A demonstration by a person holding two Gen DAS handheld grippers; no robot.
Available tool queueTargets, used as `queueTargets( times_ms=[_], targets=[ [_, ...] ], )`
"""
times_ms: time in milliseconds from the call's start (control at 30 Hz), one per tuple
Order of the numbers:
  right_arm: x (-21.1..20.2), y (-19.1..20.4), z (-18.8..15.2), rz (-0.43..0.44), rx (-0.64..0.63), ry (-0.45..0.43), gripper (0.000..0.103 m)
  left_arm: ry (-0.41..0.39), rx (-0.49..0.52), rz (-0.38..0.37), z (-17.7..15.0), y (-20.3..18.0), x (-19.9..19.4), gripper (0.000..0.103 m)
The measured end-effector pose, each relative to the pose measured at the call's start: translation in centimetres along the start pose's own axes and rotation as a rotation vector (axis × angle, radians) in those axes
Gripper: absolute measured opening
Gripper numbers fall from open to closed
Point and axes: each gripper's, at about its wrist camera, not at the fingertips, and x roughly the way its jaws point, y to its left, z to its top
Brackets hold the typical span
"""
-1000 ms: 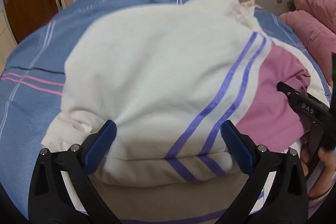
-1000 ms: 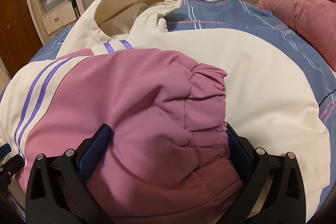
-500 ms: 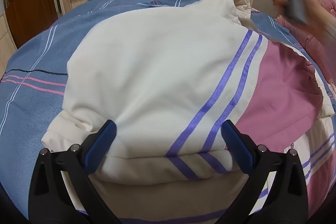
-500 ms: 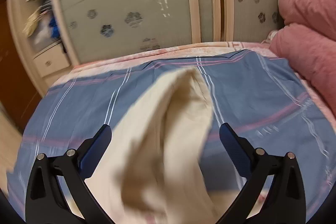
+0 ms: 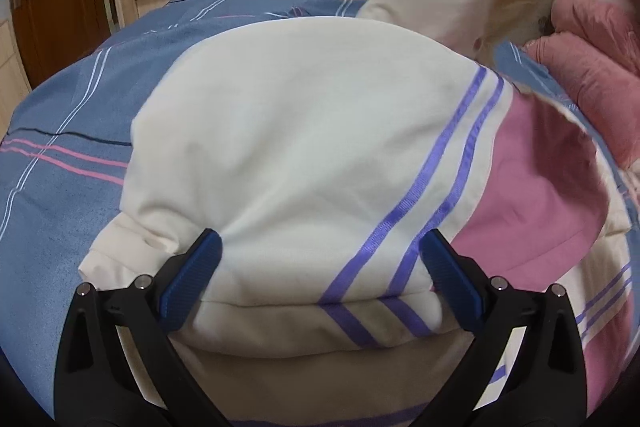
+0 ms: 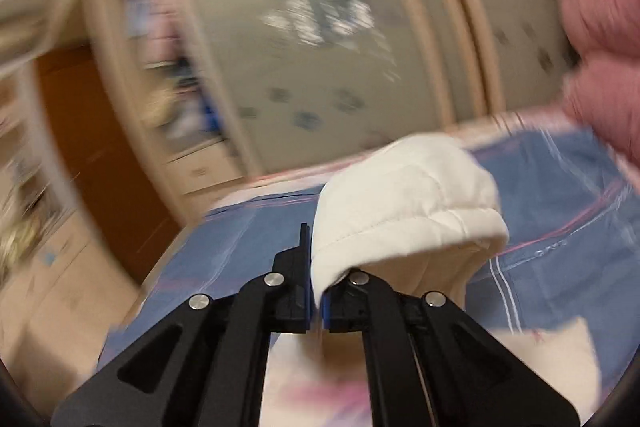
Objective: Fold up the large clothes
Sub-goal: 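Grasp the cream hood with the right tool and lift it, then fold the held hood down over the jacket front with the right tool, release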
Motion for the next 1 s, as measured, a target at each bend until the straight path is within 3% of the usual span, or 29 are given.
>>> queueTargets(
  times_ms=[67,100,200,267,300,333,367,400,433,467,500,567,667,767,833,900,933,967,1000],
  targets=[
    [-5.9,2.0,-4.9,0.038,-0.072,0.010,0.004,-0.006,-0.018,-0.004,0.1,0.5,-0.4,0.101],
    [-8.3,2.6,-9.1,0.064,-0.066,0.058,0.005,-0.007,-0.023,-0.003,0.1,0.6,-0.5,0.101],
    [-9.1,2.0,-20.0,0.081,-0.007,0.316,0.012,-0.010,-0.029,0.005,-0.1,0.7,-0.6,0.101],
    [-7.9,-0.2,-25.3,0.075,0.117,0.503,0.013,-0.008,-0.026,0.019,-0.2,0.6,-0.4,0.101],
    [-7.5,-1.9,-28.3,0.092,0.262,0.634,0.014,-0.010,-0.019,0.028,-0.2,0.5,-0.2,0.101],
    [-8.0,-2.8,-29.5,0.112,0.329,0.651,0.014,-0.014,-0.009,0.039,-0.4,0.3,-0.2,0.101],
    [-9.6,-3.1,-29.9,0.132,0.336,0.614,0.018,-0.018,0.005,0.054,-0.4,0.1,-0.2,0.101],
    [-10.5,-2.9,-29.7,0.118,0.291,0.605,0.031,-0.019,0.010,0.063,-0.4,-0.1,0.0,0.101],
    [-11.7,-2.2,-29.2,0.086,0.214,0.595,0.047,-0.021,0.013,0.069,-0.4,-0.2,0.0,0.101],
    [-12.9,-1.4,-28.5,0.029,0.123,0.567,0.082,-0.021,0.012,0.073,-0.3,-0.1,0.2,0.101],
    [-14.0,-0.9,-27.9,-0.012,0.061,0.525,0.091,-0.020,0.009,0.075,-0.3,0.0,0.2,0.101],
    [-15.9,0.5,-25.0,-0.117,-0.114,0.380,0.091,-0.019,0.006,0.078,-0.1,0.0,0.4,0.101],
    [-15.5,0.3,-21.1,-0.289,-0.203,0.242,0.102,-0.022,0.009,0.083,0.0,0.0,0.5,0.101],
    [-13.4,-2.7,-17.9,-0.360,-0.168,0.182,0.102,-0.022,0.009,0.083,-0.1,0.0,0.5,0.101],
    [-11.5,-4.6,-16.6,-0.320,-0.070,0.175,0.102,-0.022,0.009,0.083,-0.2,-0.2,0.4,0.101],
    [-9.4,-6.5,-16.2,-0.257,0.053,0.223,0.099,-0.019,0.008,0.082,-0.2,-0.3,0.5,0.101],
    [-8.3,-6.9,-16.1,-0.244,0.088,0.252,0.092,-0.018,0.007,0.080,-0.3,-0.3,0.5,0.101],
    [-7.5,-7.1,-16.2,-0.236,0.110,0.279,0.065,-0.017,0.005,0.078,-0.3,-0.3,0.5,0.101],
    [-7.0,-7.2,-16.0,-0.231,0.122,0.314,0.032,-0.016,0.004,0.077,-0.3,-0.3,0.5,0.101]
  ],
)
